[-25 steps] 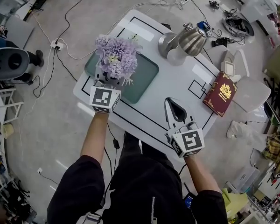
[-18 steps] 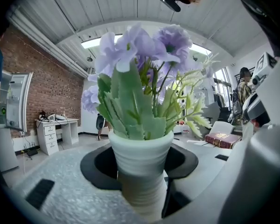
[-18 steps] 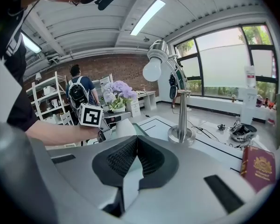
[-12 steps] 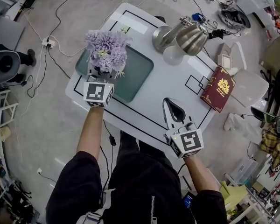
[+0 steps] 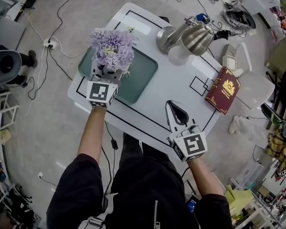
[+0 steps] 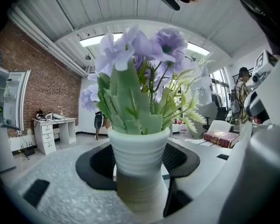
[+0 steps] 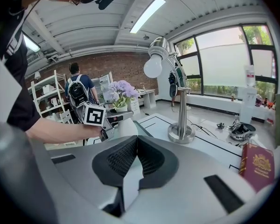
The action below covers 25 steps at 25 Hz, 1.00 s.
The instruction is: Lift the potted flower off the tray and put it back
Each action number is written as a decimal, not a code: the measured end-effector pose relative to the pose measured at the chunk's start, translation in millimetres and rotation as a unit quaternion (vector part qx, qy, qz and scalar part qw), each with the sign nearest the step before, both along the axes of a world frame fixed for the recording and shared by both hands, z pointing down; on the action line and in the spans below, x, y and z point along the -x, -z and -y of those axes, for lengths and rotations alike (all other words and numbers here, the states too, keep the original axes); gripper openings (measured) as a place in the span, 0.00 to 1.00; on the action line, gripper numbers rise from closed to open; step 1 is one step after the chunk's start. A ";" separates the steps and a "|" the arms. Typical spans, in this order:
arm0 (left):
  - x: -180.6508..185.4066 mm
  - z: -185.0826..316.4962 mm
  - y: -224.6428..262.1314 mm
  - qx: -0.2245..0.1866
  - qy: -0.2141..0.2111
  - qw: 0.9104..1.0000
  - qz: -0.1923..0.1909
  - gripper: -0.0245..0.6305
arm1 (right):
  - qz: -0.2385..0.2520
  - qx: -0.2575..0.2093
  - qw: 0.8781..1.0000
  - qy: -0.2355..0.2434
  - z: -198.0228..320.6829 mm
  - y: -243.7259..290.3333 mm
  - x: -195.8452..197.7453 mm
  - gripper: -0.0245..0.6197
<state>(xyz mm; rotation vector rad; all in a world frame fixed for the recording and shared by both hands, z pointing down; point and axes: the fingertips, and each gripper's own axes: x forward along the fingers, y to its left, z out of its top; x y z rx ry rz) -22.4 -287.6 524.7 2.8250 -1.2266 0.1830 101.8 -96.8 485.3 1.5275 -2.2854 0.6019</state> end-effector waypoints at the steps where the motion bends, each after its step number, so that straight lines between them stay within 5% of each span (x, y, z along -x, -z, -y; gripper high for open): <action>1: 1.6 -1.4 0.0 -0.001 0.002 1.000 0.000 0.44 | 0.000 -0.001 1.000 0.000 -0.8 0.1 0.4 0.05; 17: 44.5 -58.2 20.0 0.004 0.037 0.999 -0.007 0.45 | 0.018 -0.033 0.999 0.026 -11.0 20.2 30.5 0.05; 23: 52.7 -100.9 42.8 0.003 0.025 1.000 -0.004 0.10 | 0.031 -0.056 0.997 0.051 -18.4 38.1 51.9 0.05; 25: 52.9 -112.5 53.6 0.002 0.019 1.000 0.001 0.06 | 0.035 -0.064 0.996 0.058 -21.4 45.6 57.5 0.05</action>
